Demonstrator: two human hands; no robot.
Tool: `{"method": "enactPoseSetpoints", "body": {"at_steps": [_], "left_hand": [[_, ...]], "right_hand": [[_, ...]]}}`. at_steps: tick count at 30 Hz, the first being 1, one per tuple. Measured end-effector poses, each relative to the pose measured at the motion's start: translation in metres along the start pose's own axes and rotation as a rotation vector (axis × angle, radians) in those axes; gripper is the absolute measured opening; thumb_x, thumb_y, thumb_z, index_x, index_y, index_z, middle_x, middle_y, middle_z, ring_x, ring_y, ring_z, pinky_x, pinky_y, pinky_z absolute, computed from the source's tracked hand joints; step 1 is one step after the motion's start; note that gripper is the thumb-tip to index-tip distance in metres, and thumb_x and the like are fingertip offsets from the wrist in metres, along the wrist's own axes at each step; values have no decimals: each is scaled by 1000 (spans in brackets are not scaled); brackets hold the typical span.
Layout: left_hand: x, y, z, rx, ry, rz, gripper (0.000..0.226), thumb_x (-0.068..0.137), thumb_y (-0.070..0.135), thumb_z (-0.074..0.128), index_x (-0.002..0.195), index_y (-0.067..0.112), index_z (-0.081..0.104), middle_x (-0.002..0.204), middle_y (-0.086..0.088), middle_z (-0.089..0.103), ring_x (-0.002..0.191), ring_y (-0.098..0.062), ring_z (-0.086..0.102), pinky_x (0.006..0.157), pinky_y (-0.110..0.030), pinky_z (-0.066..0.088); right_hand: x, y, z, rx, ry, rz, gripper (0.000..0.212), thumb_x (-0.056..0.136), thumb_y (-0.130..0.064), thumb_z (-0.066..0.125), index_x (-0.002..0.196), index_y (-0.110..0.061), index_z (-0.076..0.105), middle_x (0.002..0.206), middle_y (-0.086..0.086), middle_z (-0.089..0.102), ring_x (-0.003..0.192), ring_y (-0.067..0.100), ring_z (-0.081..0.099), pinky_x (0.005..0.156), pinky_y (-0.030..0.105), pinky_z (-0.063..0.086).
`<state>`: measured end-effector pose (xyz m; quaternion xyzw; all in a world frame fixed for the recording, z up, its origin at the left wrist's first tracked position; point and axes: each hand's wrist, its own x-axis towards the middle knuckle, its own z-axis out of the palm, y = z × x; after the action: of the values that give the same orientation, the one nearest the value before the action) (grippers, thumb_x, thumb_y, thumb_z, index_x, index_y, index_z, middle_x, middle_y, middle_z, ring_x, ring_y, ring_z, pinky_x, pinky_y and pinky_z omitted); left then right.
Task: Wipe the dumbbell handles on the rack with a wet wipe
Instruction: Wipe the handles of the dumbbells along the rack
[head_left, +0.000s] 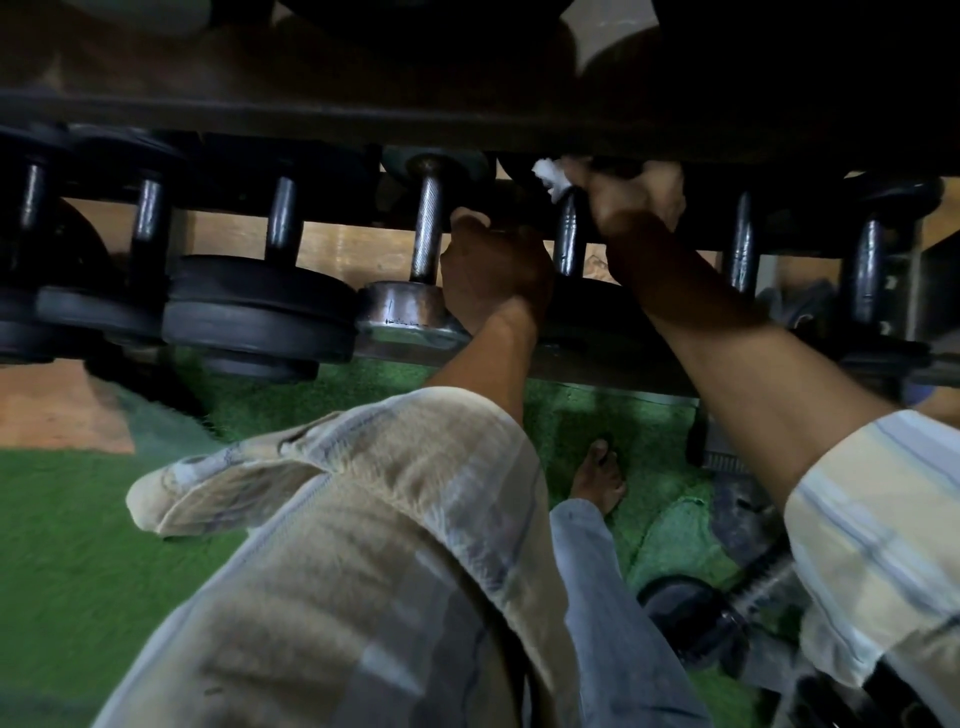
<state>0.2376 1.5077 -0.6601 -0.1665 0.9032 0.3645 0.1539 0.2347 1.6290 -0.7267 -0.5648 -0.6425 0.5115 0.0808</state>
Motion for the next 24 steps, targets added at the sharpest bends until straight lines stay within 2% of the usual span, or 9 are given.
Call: {"method": "enactPoseSetpoints", "body": {"at_steps": [5,8,11,13,15,17,20,22,24], "left_hand": [[3,-4,3,-2,-14,20,21,89,25,60,108,16,63,107,-6,72,109,-28,64,90,-33,47],[1,-3,2,-3,-12,16,22,89,26,60,108,15,63,108,-6,72,109,-28,64,90,-33,47],[1,-2,1,1,-20,19,23,89,26,60,108,15,63,108,-6,72,109,-27,64,90,-32,46],[1,-3,0,-6,-29,24,24,88,25,60,108,14,63,107,-7,71,108,-28,64,90,-34,47],[0,-3,0,-10,-32,32,25,86,25,60,109,13,63,107,-7,71,108,-29,64,91,-35,48],[0,-3,-1,-7,-29,34,25,88,26,60,110,13,63,108,-7,71,109,-28,63,91,-35,48],[0,-2,-1,3,-26,27,23,89,27,60,109,14,63,107,-6,71,109,-28,63,88,-32,45],[-1,-2,-1,11,-24,30,23,89,27,60,108,14,63,107,-6,72,109,-28,64,86,-32,44],[0,-3,0,12,-22,32,24,89,28,60,109,14,63,108,-7,71,110,-28,63,86,-32,43]], "right_hand": [[0,0,-5,-69,66,-39,46,78,-35,84,118,-20,69,117,-3,71,105,12,66,61,6,38],[-3,-1,-4,-129,114,-85,36,85,-31,79,115,-14,68,112,1,72,100,17,70,72,18,54],[-11,-3,-10,-321,130,-185,31,92,-35,72,111,-10,70,112,6,73,106,20,69,71,13,45],[-10,3,-15,-399,87,-300,32,93,-38,69,106,-9,75,106,10,74,103,24,71,75,24,53],[-14,11,-24,-479,21,-456,27,97,-33,62,111,-14,75,109,10,73,103,24,69,78,30,52],[-15,14,-32,-471,-66,-634,28,97,-31,55,110,-19,76,103,7,73,95,22,69,72,30,51],[-17,9,-40,-377,-210,-800,25,94,-28,56,97,-14,77,89,3,74,81,11,67,72,24,53],[-18,6,-42,-432,-230,-820,33,92,-33,53,99,-12,77,92,3,73,86,13,65,79,19,50],[-20,-2,-42,-576,-215,-857,39,91,-45,54,103,-15,76,97,4,73,92,21,67,83,29,53]]}}
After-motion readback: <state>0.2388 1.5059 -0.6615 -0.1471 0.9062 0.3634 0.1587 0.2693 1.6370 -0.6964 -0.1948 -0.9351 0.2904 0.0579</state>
